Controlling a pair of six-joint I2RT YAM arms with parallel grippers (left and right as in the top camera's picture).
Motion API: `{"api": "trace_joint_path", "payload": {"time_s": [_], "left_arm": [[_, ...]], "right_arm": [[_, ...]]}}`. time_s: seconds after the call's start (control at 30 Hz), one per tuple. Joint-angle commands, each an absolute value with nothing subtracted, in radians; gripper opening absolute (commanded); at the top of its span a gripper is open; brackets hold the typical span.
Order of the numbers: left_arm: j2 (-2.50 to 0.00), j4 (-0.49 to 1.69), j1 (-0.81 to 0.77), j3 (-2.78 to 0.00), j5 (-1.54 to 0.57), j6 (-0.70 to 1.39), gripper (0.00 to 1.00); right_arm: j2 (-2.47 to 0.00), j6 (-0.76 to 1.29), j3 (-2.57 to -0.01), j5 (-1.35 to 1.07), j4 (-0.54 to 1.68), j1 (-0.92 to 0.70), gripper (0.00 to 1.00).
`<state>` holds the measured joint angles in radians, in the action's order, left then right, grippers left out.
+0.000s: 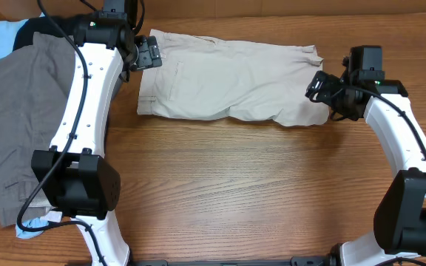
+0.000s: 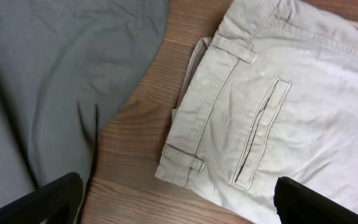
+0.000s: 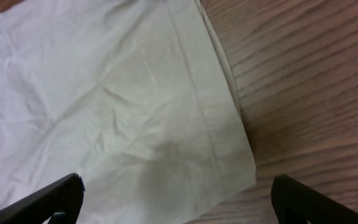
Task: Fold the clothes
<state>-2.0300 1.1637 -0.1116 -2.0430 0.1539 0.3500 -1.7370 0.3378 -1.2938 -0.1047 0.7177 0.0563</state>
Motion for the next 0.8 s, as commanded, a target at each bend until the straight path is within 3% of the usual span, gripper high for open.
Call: {"api": "trace_joint_path", "payload": {"time_s": [0.0, 0.43, 0.77], "left_arm": [[-2.027, 1.171, -0.118, -2.056, 0.137, 0.313, 1.00], [-2.029, 1.193, -0.118, -2.048, 0.137, 0.309, 1.00], [-2.029, 1.194, -0.118, -2.048, 0.137, 0.309, 1.00]], "right_arm": [[-1.732, 0.341, -1.273, -0.111, 0.744, 0.054, 1.00], [-1.836, 0.344, -1.261, -0.200, 0.808, 0.057, 1.00], [-1.901, 0.332, -1.229, -0.177, 0.611, 0.057, 0.93]]}}
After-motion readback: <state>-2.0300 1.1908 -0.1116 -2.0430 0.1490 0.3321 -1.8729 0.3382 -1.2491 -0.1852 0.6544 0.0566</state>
